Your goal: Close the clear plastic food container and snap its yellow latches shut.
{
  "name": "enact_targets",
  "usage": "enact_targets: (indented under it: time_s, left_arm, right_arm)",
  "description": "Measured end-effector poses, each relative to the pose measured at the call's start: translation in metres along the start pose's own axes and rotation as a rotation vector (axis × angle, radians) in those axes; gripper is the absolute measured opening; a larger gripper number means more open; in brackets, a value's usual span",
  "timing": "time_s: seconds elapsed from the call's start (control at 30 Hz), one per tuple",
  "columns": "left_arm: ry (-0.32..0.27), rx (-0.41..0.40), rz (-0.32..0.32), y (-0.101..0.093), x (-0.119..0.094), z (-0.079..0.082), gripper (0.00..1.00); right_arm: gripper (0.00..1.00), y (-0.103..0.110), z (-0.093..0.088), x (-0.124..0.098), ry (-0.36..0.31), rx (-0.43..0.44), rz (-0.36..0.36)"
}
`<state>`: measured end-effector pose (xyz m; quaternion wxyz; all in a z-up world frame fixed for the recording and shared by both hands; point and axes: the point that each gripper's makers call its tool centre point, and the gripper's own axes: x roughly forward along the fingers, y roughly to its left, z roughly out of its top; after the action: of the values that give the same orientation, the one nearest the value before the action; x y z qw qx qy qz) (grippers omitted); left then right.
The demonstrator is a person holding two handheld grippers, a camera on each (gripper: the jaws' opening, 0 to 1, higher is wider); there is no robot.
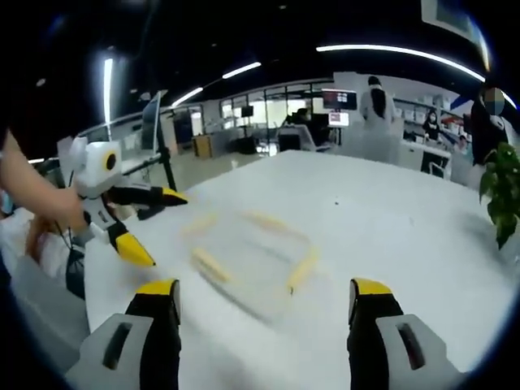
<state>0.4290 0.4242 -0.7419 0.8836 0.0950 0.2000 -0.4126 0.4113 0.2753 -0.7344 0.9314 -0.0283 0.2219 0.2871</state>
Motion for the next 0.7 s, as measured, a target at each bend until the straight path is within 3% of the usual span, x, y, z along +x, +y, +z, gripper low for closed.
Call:
enact_targets:
  time_s: [0.7]
  left_arm:
    - [-0.049, -0.046, 0.030, -0.016, -0.032, 0.006, 0.90]
  right_arm:
    - [0.83, 0.004, 0.007, -0.042, -0.043, 0.001, -0.027]
